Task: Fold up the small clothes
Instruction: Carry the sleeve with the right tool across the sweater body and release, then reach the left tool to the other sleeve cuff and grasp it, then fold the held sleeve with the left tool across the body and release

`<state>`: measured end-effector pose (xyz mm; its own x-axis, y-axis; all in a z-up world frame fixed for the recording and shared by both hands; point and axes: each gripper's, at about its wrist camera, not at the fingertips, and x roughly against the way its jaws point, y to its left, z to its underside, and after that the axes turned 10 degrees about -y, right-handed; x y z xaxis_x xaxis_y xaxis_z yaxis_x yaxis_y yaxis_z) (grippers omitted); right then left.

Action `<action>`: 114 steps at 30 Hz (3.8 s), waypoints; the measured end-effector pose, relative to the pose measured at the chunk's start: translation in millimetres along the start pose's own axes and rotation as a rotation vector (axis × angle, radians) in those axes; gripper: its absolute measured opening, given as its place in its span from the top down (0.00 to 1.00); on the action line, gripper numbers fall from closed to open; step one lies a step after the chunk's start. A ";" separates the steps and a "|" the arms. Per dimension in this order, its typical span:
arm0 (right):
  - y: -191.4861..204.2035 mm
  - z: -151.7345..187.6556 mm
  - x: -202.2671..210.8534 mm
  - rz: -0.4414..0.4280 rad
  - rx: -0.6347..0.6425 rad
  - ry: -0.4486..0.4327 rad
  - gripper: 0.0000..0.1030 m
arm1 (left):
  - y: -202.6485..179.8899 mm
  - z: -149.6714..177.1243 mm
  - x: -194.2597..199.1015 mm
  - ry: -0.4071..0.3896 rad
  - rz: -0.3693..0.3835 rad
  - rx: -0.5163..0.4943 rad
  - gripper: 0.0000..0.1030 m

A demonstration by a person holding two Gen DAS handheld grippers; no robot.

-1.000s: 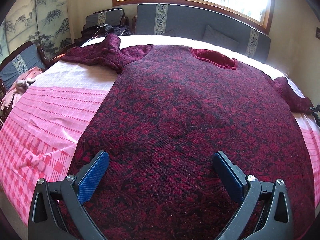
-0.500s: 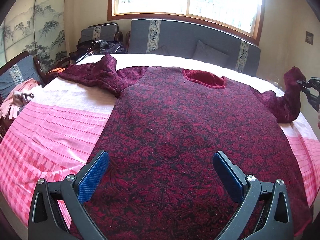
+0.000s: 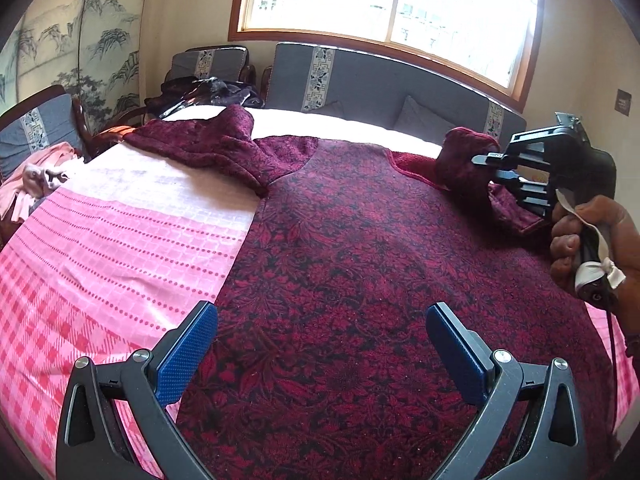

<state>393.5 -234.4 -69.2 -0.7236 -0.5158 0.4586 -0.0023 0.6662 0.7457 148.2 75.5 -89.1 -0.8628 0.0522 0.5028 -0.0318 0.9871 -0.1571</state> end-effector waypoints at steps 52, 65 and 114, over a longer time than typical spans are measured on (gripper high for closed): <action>20.6 116.2 46.0 0.425 0.679 0.035 0.26 | 241.7 -160.4 -122.8 0.173 0.132 0.404 0.09; 20.0 113.8 48.5 0.399 0.661 0.028 0.21 | 319.2 -173.2 -247.5 0.352 0.142 0.615 0.26; -13.4 85.7 77.6 0.236 0.352 -0.099 0.13 | 294.2 -169.6 -182.1 0.131 0.207 0.911 0.29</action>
<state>278.2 -237.2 -85.0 -0.7949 -0.2852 0.5355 -0.0522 0.9115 0.4079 381.6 382.0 -82.7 -0.8336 0.2843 0.4736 -0.3145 0.4604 -0.8301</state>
